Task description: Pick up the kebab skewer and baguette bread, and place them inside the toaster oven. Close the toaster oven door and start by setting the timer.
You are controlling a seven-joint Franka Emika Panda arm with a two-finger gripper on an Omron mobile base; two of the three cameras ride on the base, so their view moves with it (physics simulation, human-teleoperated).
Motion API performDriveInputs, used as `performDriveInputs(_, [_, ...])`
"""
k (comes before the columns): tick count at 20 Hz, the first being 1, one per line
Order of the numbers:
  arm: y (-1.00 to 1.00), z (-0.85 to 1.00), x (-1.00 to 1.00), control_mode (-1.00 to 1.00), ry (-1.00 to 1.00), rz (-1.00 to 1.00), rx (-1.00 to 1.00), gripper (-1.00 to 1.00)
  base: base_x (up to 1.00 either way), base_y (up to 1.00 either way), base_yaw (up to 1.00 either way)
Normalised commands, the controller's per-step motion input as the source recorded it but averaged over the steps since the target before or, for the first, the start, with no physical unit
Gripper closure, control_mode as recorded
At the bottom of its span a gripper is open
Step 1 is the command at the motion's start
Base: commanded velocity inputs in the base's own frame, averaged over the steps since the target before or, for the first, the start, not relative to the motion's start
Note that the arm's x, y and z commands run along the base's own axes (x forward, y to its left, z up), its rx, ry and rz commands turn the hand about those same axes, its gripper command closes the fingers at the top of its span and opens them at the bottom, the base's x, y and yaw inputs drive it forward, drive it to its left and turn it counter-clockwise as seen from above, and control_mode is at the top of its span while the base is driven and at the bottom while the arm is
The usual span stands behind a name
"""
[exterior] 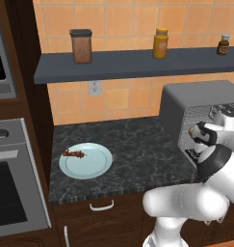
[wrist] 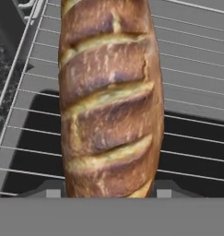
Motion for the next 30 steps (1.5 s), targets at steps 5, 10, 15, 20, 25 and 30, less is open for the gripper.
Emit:
performDriveInputs(5, [-0.04, -0.02, 0.02, -1.0, 0.0, 0.04, 0.0, 1.0, 0.0, 0.0, 0.0])
performDriveInputs(10, [0.0, -0.18, -0.02, -1.0, 0.0, 0.03, 0.0, 1.0, 0.0, 0.0, 0.0])
performDriveInputs(15, [0.0, -0.25, -0.15, -1.0, 0.0, 0.01, 0.0, 1.0, 0.0, 0.0, 0.0])
performDriveInputs(20, [-0.05, -0.33, -0.56, -1.0, 0.01, 0.0, 0.0, 1.0, 0.0, 0.0, 0.0])
performDriveInputs(25, [-0.02, -0.09, -0.16, -1.0, 0.0, 0.0, 0.0, 1.0, 0.0, 0.0, 0.0])
performDriveInputs(30, [0.0, -0.02, 0.0, -1.0, 0.0, 0.0, 0.0, -1.0, 0.0, 0.0, 0.0])
